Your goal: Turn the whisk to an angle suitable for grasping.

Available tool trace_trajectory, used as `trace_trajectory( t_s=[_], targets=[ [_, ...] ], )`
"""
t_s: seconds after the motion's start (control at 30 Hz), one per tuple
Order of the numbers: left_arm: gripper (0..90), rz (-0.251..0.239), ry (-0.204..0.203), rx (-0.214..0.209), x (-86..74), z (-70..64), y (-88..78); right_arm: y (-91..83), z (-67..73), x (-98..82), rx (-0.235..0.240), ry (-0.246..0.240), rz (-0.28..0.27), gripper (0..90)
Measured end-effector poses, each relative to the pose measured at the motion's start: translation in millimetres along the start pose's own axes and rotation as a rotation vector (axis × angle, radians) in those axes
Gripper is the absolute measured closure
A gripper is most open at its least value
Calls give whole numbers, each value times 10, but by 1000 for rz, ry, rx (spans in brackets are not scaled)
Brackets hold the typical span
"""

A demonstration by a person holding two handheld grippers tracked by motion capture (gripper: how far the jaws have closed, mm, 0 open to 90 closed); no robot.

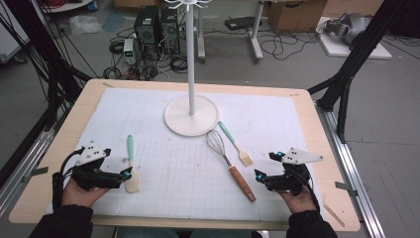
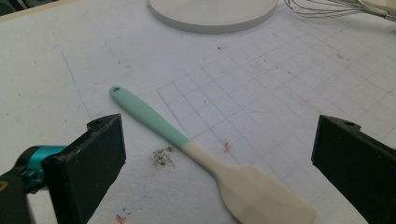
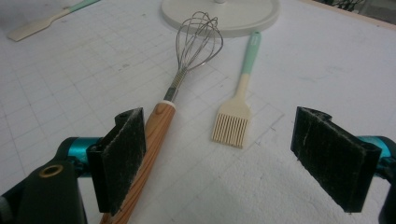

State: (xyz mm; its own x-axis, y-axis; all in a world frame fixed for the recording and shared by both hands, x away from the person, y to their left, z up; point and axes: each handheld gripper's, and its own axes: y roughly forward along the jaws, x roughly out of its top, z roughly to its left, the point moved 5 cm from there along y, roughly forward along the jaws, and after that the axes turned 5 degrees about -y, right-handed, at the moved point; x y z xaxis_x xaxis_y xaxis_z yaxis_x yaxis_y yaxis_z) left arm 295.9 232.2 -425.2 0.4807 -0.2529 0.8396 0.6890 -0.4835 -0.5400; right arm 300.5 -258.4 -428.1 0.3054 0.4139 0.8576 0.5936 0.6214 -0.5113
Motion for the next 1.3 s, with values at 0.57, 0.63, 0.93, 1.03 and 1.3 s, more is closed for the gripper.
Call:
trace_trajectory(
  t_s=[0.57,0.63,0.93,1.03,1.3],
  targets=[
    [33,3,5,-4,1,-10,-5,-9,10,3,-1,-2,2,170],
    [33,1,3,-4,3,-10,-5,-8,8,3,-1,-4,0,171],
    [33,3,4,-5,1,-11,-6,-8,10,3,1,-4,2,170],
    [33,1,3,-4,3,-12,-6,-8,11,3,0,-2,1,170],
    [33,3,10,-7,4,-14,-6,-7,6,3,2,-2,-3,170]
  ],
)
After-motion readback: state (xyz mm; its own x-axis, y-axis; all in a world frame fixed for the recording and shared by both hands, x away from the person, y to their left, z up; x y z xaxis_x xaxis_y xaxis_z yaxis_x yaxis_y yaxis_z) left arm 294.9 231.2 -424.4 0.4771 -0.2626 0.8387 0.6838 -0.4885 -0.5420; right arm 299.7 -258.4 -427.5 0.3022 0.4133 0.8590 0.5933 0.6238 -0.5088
